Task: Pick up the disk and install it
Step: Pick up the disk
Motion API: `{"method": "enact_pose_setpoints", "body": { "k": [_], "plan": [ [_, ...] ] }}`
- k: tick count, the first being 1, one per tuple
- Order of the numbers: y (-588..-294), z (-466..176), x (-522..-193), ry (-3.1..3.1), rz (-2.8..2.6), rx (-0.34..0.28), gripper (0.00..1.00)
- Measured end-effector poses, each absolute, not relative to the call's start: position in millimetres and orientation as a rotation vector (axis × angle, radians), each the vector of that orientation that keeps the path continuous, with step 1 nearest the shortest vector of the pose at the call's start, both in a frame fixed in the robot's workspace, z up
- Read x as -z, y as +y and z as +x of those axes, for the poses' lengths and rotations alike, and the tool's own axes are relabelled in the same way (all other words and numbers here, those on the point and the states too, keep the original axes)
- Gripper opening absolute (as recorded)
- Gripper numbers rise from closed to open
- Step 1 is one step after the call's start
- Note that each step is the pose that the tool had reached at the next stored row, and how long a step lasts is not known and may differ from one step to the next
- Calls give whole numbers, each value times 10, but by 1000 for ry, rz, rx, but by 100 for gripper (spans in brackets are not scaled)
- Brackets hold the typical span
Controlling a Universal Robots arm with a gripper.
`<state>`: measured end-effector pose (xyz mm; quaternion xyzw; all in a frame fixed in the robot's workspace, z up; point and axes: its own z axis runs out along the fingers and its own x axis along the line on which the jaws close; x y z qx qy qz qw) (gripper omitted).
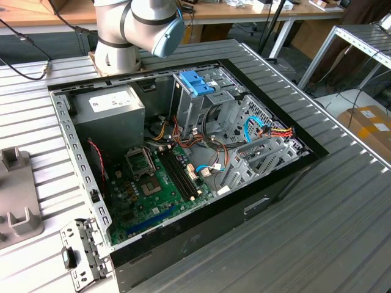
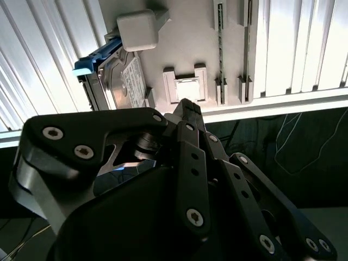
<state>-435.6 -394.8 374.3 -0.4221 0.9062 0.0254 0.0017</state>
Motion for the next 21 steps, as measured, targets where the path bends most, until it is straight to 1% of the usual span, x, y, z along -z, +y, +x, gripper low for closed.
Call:
{"method": "enact_pose_setpoints", "body": {
  "k": [21],
  "plan": [
    [-3948, -4356, -3743, 2807, -1405, -80, 11]
  ]
}}
